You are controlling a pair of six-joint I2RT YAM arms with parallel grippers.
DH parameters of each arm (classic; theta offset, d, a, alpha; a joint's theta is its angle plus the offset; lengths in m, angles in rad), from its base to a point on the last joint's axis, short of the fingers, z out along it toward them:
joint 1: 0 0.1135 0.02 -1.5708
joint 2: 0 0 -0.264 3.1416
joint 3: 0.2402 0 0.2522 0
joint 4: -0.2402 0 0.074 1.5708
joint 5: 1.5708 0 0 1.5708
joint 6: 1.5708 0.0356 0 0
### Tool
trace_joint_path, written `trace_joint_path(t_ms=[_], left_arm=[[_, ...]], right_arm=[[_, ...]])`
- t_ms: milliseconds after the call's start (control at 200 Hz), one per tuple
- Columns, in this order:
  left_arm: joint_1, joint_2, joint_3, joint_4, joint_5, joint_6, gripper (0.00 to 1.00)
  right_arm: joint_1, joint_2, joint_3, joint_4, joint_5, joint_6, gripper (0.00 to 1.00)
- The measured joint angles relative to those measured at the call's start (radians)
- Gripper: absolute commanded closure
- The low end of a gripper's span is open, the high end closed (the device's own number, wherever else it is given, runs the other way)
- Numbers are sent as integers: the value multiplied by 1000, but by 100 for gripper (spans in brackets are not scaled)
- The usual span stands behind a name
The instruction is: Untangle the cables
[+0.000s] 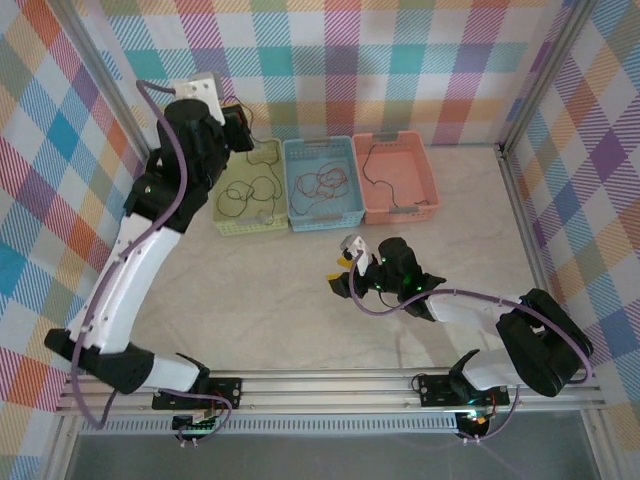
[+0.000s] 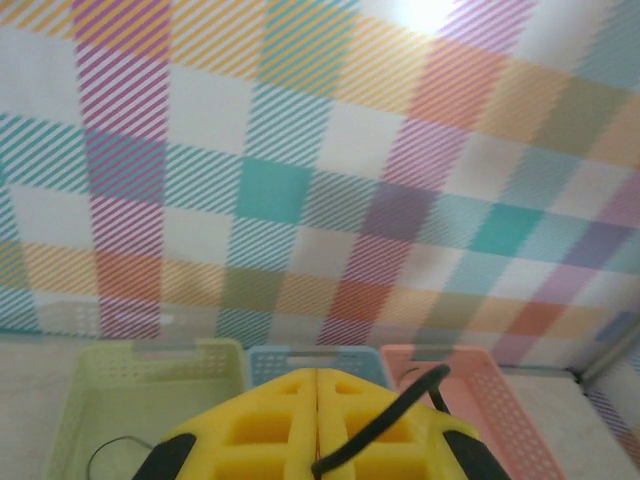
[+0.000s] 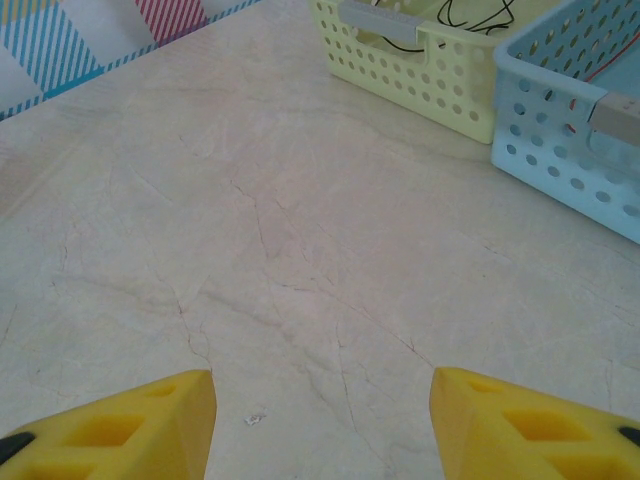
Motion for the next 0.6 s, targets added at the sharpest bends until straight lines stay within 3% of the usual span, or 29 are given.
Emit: trace_joint_path(t_ms=[210, 340, 565, 600], left_arm=[[151, 203, 147, -19, 91, -61, 100], [185, 344, 232, -26, 108, -70, 100], [213, 539, 238, -30, 151, -97, 100], [218, 568, 236, -31, 158, -103, 95]], right_arm=[[0, 0, 0, -7, -2, 0, 41], [0, 2, 2, -8, -5, 0, 41], [0, 20, 25, -23, -24, 0, 41], [0, 22, 26, -24, -27, 0, 41]])
